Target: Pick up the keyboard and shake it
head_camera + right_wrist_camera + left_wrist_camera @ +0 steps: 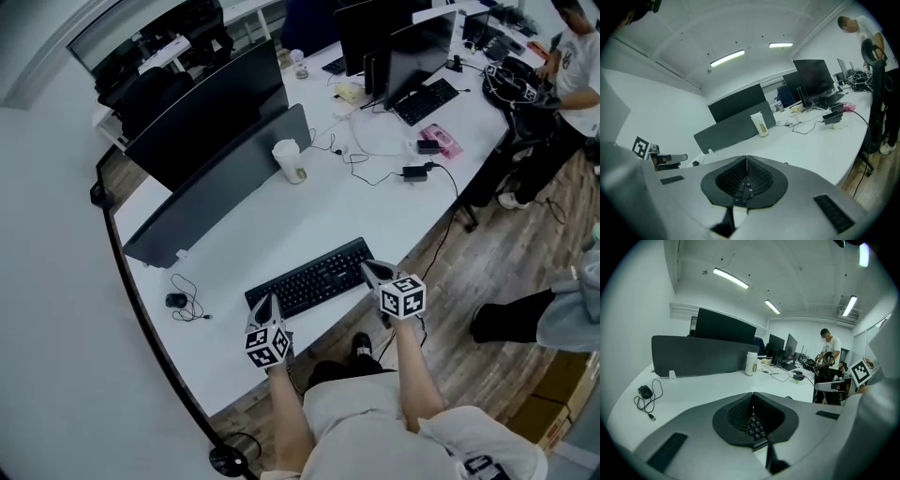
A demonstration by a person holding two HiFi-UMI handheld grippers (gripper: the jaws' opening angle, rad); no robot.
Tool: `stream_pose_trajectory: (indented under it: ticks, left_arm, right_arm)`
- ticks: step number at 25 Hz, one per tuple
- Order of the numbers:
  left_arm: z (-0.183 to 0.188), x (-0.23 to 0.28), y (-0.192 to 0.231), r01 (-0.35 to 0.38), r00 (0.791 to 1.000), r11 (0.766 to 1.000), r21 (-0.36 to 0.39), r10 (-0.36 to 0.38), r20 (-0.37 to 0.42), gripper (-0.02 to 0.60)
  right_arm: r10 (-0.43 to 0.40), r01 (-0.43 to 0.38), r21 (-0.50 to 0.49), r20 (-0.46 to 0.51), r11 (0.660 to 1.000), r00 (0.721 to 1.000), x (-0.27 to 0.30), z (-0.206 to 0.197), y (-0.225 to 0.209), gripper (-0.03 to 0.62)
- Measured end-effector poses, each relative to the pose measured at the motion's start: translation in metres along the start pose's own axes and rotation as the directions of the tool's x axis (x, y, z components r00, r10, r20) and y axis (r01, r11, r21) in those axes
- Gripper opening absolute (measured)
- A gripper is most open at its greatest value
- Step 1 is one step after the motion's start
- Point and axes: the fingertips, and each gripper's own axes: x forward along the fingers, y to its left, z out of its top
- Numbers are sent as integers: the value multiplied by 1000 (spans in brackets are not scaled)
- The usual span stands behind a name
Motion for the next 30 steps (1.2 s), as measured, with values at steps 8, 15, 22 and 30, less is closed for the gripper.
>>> stream_pose_trajectory:
  ticks: [8, 15, 22, 30]
  left_arm:
    - [0, 15, 23, -39, 999, 999, -36, 38, -29, 15]
    - [21, 28, 50, -50, 998, 998, 24, 51, -30, 15]
    - [41, 45, 81, -46, 999, 998, -35, 46, -9, 15]
    - [24, 49, 128, 28, 999, 997, -67, -30, -37, 16]
  right_arm:
    - [-25, 26, 66, -15, 997, 1000, 22, -3, -28, 40]
    - [17, -14, 108, -29, 994, 999, 46, 9, -19, 40]
    - [-24, 27, 69, -50, 997, 998, 63, 28, -21, 40]
    - [-56, 55, -15, -89, 998, 994, 73, 33, -35, 40]
